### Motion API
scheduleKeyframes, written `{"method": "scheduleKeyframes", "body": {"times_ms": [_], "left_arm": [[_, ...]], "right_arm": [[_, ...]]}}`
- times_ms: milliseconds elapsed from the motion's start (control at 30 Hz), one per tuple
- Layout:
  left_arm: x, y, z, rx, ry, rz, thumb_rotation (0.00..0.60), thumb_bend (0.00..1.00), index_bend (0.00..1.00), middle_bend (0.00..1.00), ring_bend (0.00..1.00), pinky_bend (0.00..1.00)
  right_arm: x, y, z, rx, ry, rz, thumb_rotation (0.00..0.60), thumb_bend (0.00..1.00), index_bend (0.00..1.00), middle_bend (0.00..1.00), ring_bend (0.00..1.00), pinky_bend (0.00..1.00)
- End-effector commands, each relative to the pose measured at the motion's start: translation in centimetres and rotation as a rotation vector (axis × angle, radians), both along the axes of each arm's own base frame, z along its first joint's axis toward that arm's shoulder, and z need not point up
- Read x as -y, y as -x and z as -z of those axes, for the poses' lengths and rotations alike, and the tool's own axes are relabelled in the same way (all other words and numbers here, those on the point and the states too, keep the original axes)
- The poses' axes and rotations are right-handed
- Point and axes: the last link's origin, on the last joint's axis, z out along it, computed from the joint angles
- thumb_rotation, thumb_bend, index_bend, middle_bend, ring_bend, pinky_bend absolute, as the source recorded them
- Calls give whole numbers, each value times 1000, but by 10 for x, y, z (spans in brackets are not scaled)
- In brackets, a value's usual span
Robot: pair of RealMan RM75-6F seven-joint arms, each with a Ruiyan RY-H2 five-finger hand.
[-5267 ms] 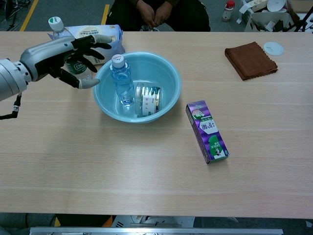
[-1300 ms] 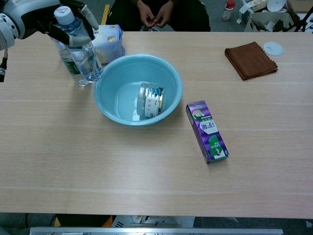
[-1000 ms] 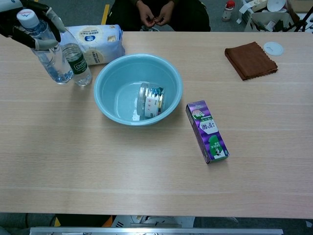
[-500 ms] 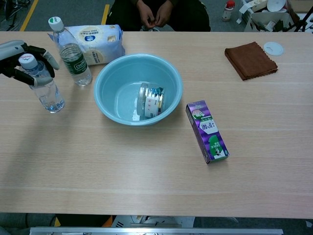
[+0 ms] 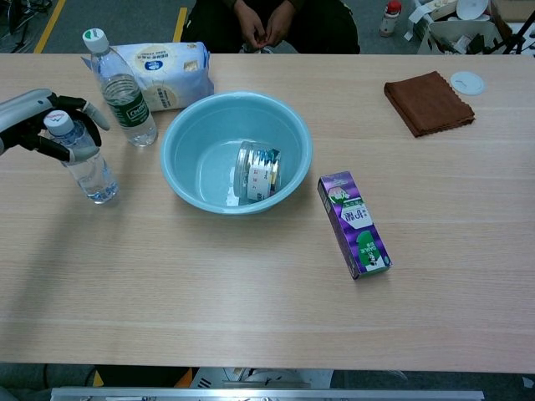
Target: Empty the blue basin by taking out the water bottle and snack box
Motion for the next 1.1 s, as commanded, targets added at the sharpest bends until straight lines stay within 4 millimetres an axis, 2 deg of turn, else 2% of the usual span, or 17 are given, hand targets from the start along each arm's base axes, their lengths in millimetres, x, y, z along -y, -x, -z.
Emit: {"method": "scheduleKeyframes", "body": {"times_ms": [33,400,567,900,1100], "left_arm": [[0,0,-1,2,2,-1,600,314,286,430,377,574],[7,4,1,17,-6,-8,600,314,278,405,356,538],[14,8,0,42,-19,-19,600,314,245,334,291,506],[23,7,4,25,-11,6,600,314,241,329,285,498],[30,6,10,21,4,10,600,314,193,257,190,409]], "right_arm": [[0,0,0,1,1,1,600,36,344,335,317,396],[-1,2,-1,5,4,3,600,35,344,335,317,396],[-3,3,-2,6,7,5,600,35,344,335,317,396],[-5,5,-2,13,8,8,600,35,345,335,317,396],[-7,7,-3,16,10,13,600,35,344,335,317,396]]}}
